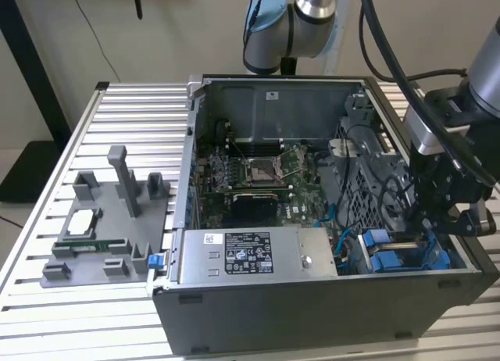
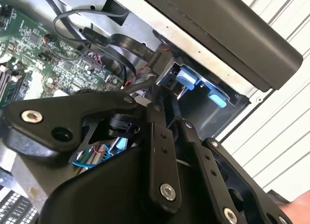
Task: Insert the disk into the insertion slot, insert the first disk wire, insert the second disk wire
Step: 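Insert the first disk wire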
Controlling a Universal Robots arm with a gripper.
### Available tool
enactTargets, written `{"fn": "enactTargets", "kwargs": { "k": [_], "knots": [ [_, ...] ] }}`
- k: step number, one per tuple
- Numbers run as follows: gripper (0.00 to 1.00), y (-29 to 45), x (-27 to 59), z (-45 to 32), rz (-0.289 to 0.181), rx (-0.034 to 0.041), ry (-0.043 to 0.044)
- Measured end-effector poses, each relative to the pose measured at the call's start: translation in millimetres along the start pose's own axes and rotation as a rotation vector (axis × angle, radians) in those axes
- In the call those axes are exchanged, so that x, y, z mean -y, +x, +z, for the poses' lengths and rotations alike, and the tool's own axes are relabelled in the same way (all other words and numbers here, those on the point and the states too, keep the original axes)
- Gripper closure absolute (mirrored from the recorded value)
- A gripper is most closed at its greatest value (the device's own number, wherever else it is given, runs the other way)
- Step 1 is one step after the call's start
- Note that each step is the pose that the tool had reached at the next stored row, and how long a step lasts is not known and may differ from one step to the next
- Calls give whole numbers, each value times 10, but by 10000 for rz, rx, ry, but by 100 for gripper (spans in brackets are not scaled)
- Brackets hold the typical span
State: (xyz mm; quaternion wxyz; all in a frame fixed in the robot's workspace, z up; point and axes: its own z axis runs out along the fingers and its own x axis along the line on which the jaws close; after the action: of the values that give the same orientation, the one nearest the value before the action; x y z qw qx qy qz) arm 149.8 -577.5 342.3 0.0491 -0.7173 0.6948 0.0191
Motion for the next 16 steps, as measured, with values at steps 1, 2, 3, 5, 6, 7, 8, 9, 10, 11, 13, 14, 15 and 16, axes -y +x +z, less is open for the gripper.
{"fn": "enactTargets", "kwargs": {
  "k": [1, 2, 3, 5, 6, 7, 8, 9, 10, 11, 13, 14, 15, 16],
  "knots": [
    [100, 4, 0, 1, 69, -2, 7],
    [100, 5, 0, 2, 145, -6, 14],
    [100, 6, 0, 2, 217, -11, 21],
    [100, 6, -1, 5, 366, -18, 35],
    [100, 7, -1, 6, 408, -21, 39],
    [100, 7, -1, 9, 445, -21, 43],
    [100, 7, -1, 12, 483, -22, 46],
    [100, 7, -1, 14, 521, -25, 51],
    [100, 7, -1, 16, 560, -27, 55],
    [100, 8, -1, 21, 596, -27, 58],
    [100, 9, -2, 28, 663, -31, 64],
    [100, 9, -2, 33, 696, -33, 67],
    [100, 10, -2, 38, 726, -35, 70],
    [100, 11, -2, 48, 757, -34, 72]
  ]
}}
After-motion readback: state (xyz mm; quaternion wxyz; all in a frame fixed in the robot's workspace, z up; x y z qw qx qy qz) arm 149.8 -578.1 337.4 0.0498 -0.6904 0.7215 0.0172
